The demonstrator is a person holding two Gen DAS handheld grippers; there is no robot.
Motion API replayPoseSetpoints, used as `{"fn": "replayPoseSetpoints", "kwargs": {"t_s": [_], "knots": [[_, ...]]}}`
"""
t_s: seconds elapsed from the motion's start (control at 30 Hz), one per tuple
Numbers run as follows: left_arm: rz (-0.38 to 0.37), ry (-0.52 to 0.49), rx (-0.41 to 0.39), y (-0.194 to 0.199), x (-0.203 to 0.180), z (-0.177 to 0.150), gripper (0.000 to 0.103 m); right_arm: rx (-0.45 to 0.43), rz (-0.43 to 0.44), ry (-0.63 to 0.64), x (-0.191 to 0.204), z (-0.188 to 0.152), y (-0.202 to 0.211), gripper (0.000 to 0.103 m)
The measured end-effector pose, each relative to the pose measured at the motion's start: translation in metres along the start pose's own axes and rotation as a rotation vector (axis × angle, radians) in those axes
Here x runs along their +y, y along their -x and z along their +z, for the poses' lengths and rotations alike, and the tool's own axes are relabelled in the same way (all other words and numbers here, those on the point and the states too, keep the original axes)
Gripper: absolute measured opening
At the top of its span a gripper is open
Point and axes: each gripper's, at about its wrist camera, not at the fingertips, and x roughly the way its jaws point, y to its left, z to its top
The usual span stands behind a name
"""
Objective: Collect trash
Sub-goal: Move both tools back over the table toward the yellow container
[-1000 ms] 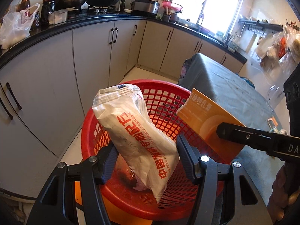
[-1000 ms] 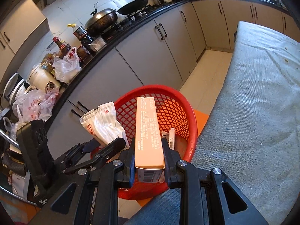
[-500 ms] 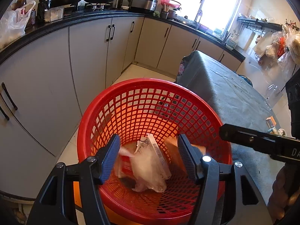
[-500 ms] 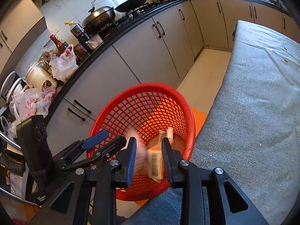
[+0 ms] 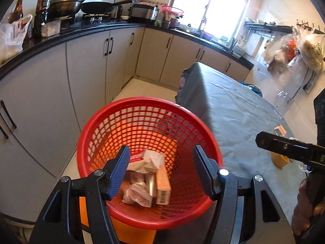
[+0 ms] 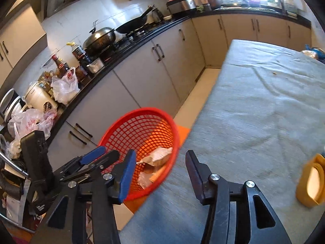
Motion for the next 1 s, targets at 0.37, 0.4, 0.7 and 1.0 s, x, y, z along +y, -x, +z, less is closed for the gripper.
{"fn": "replayPoseSetpoints", "kwargs": {"t_s": [0.37, 0.4, 0.7, 1.0], "knots": [[-0.075, -0.089, -0.043, 0.017, -0.076, -0.008, 0.063, -0.075, -0.042, -0.050, -0.043, -0.031, 0.064, 0.055], [-0.083, -0.098, -0.043, 0.017, -0.086, -0.009, 0.063, -0.083, -0.048, -0.059, -0.050, -0.034, 0.072, 0.055], [-0.137, -0.167, -0.021, 0.008, -0.163, -0.020, 0.064, -0.144, -0.124, -0.146, -0.114, -0.064, 0.134, 0.056], [-0.164, -0.265, 0.043, -0.010, -0.236, -0.030, 0.066, -0.276, -0.251, -0.225, -0.180, -0.098, 0.218, 0.058]]}}
